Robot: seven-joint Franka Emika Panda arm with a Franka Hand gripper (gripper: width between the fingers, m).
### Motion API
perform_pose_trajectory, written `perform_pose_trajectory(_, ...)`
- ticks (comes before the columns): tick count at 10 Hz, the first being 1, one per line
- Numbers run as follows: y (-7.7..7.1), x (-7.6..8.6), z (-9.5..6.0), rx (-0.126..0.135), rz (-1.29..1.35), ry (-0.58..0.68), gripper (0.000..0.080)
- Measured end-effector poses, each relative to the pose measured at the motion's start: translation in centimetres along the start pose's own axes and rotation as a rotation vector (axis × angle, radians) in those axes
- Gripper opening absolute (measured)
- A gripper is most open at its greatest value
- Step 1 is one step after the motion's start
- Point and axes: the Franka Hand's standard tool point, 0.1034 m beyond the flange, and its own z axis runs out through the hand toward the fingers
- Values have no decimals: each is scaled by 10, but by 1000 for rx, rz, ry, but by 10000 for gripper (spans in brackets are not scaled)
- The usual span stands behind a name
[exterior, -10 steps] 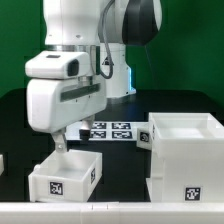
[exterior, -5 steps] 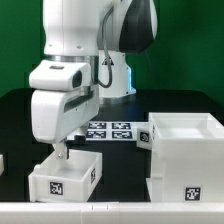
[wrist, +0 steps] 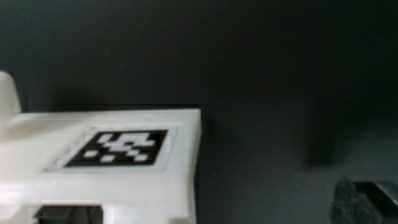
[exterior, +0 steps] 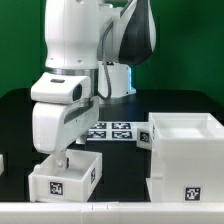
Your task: Assemble drawer
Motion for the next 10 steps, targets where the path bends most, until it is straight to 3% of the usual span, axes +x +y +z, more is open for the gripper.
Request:
perform_pose_trajectory(3, 0, -1, 0, 0, 2, -1, 243)
perform_pose_trajectory(4, 0, -1, 0, 0, 2, -1, 243)
perform_pose_trajectory(5, 0, -1, 0, 0, 3, -1, 69)
perform_pose_trajectory(7, 0, -1, 0, 1, -1, -2, 37)
perform_pose_trajectory(10, 9, 13, -11, 57, -134, -30, 37)
